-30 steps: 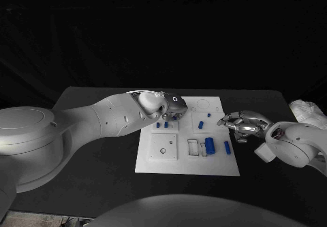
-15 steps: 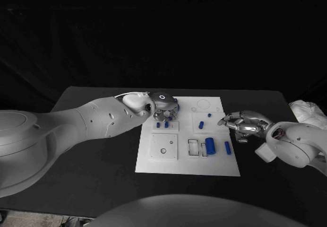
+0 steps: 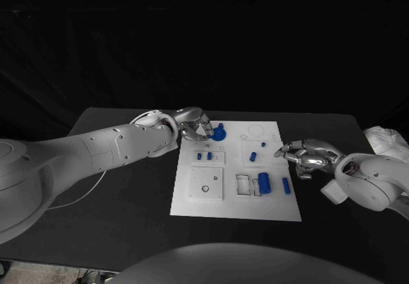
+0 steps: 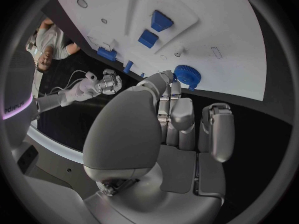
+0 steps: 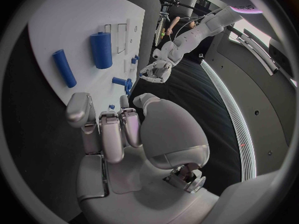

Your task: Assemble the parts on the task board

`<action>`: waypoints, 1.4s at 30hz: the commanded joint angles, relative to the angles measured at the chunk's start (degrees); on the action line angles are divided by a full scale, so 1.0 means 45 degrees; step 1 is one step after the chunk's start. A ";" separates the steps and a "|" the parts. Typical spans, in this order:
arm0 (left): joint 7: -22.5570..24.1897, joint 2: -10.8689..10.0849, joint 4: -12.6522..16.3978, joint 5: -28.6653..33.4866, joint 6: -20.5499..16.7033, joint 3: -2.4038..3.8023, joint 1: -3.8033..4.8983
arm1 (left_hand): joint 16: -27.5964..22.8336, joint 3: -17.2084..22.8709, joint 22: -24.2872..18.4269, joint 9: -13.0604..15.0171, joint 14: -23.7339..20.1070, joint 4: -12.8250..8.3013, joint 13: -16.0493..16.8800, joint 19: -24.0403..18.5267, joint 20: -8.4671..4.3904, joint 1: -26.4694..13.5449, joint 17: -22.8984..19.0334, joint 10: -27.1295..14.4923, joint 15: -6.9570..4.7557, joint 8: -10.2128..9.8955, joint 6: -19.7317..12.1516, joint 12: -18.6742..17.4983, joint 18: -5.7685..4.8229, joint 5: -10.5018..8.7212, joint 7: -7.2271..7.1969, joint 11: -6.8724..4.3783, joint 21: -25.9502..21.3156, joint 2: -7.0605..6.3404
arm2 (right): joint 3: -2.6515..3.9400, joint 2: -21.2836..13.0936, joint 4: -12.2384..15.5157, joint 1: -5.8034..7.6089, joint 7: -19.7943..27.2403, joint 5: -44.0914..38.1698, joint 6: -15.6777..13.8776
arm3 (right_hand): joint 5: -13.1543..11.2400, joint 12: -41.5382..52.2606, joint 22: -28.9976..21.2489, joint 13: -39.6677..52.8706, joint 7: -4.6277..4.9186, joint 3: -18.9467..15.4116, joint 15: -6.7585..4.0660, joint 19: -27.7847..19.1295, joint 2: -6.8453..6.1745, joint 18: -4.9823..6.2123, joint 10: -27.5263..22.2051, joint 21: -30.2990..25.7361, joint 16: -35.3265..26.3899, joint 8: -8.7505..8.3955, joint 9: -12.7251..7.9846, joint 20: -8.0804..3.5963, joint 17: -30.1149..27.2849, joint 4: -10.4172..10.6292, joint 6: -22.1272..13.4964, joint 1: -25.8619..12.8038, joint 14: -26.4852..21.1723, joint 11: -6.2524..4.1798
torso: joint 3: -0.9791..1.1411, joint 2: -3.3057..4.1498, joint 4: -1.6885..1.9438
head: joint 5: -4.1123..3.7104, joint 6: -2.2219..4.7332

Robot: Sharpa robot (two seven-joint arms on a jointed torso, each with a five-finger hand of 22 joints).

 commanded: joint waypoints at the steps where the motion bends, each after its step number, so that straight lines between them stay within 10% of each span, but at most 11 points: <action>1: 0.0211 -0.0083 -0.0033 0.3464 0.1007 0.0004 0.0014 | -0.0018 -0.0041 0.3035 0.0009 0.0049 0.0084 -0.0043 0.0862 -0.0073 0.0075 -0.0051 -0.0089 0.0036 -0.0075 -0.0099 -0.0090 -0.0120 -0.0037 0.0022 0.0047 0.0040 0.0144 | -0.0003 0.0023 -0.0011 -0.0015 0.0071 -0.0014 0.0155 | -0.0040 -0.0020 0.1615 0.1552 -0.0004 0.0077 0.0051 -0.0043 -0.0075 0.0128 -0.0030 -0.0047 -0.0065 -0.0012 -0.0017 0.0071 0.2257 0.0030 0.0062 0.0035 0.0241 0.0049 | 0.0001 -0.0004 0.0000 | 0.0041 -0.0001; 20: -0.0524 -0.0024 -0.0639 0.6858 0.3202 -0.0024 -0.0185 | -0.0162 -0.0261 0.2989 0.0021 -0.0141 0.0322 -0.0292 0.0772 -0.0070 0.0205 -0.0301 -0.0301 0.0031 -0.0174 -0.0323 -0.0351 -0.0085 0.0043 -0.0055 -0.0003 -0.0099 0.0227 | -0.0003 0.0041 -0.0020 -0.0113 0.0080 -0.0008 0.0189 | -0.0055 -0.0021 0.1615 0.1551 -0.0004 0.0086 0.0051 -0.0042 -0.0088 0.0128 -0.0031 -0.0046 -0.0067 -0.0018 -0.0020 0.0072 0.2252 0.0021 0.0061 0.0048 0.0237 0.0044 | -0.0003 0.0014 -0.0030 | 0.0140 -0.0001; 42: -0.0278 0.0110 -0.0734 0.5454 0.2617 -0.0025 -0.0410 | -0.0155 -0.0453 0.2970 -0.0052 -0.0252 0.0454 -0.0520 0.0721 -0.0050 0.0452 -0.0364 -0.0597 0.0086 -0.0458 -0.0875 -0.0542 -0.0072 -0.0174 0.0029 0.0120 -0.0155 0.0149 | -0.0003 0.0033 -0.0027 -0.0134 0.0097 -0.0001 0.0199 | -0.0071 -0.0019 0.1616 0.1553 -0.0007 0.0108 0.0049 -0.0041 -0.0089 0.0129 -0.0027 -0.0045 -0.0068 -0.0025 -0.0024 0.0073 0.2251 0.0011 0.0065 0.0070 0.0236 0.0040 | 0.0003 0.0012 -0.0014 | 0.0109 -0.0001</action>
